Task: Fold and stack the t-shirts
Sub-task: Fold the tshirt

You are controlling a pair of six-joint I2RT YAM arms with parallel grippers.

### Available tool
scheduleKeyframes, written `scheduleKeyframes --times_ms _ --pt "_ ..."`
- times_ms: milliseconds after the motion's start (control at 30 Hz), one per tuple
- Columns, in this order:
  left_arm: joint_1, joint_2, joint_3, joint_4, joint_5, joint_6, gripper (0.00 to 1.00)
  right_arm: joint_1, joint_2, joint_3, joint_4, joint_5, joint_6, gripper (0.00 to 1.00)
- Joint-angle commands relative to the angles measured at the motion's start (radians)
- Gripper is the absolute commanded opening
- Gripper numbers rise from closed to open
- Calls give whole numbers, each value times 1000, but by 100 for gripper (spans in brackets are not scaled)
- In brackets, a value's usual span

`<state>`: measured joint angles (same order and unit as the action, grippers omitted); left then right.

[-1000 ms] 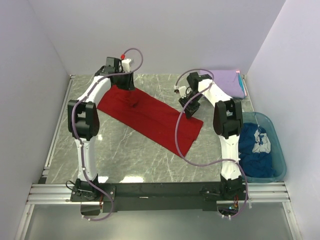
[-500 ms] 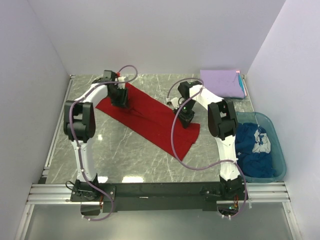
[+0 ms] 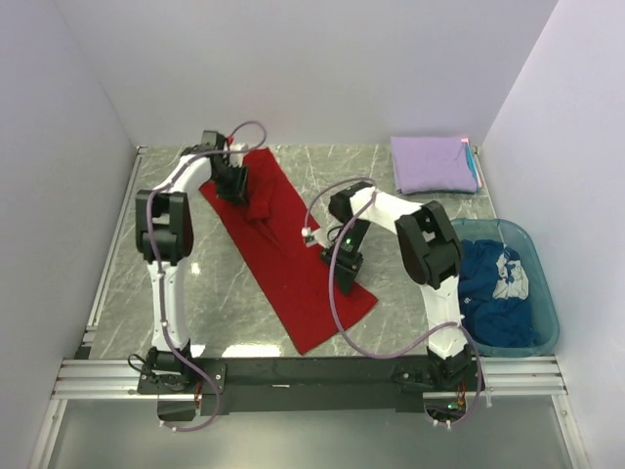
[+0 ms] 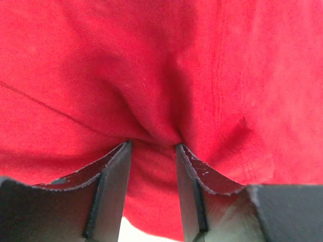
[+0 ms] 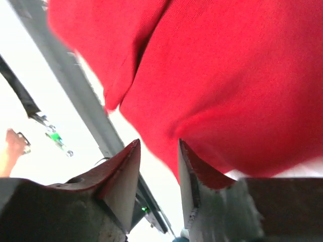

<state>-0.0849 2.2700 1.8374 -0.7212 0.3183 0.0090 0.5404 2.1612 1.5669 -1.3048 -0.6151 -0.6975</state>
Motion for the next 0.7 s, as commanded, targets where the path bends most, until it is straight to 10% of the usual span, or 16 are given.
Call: scheduleKeyframes --times_ms 0,200,333,667 --pt "-50 147 228 8 25 72 47 -85 -118 74 -80 -146 -57 44" --pt "-114 346 608 26 91 123 52 -284 -107 243 -82 -152 19 49" --pt "-122 191 427 329 84 105 64 -298 -132 214 -10 -156 59 50" --pt "-21 -191 148 333 175 -3 69 -120 -129 21 228 -68 154 36"
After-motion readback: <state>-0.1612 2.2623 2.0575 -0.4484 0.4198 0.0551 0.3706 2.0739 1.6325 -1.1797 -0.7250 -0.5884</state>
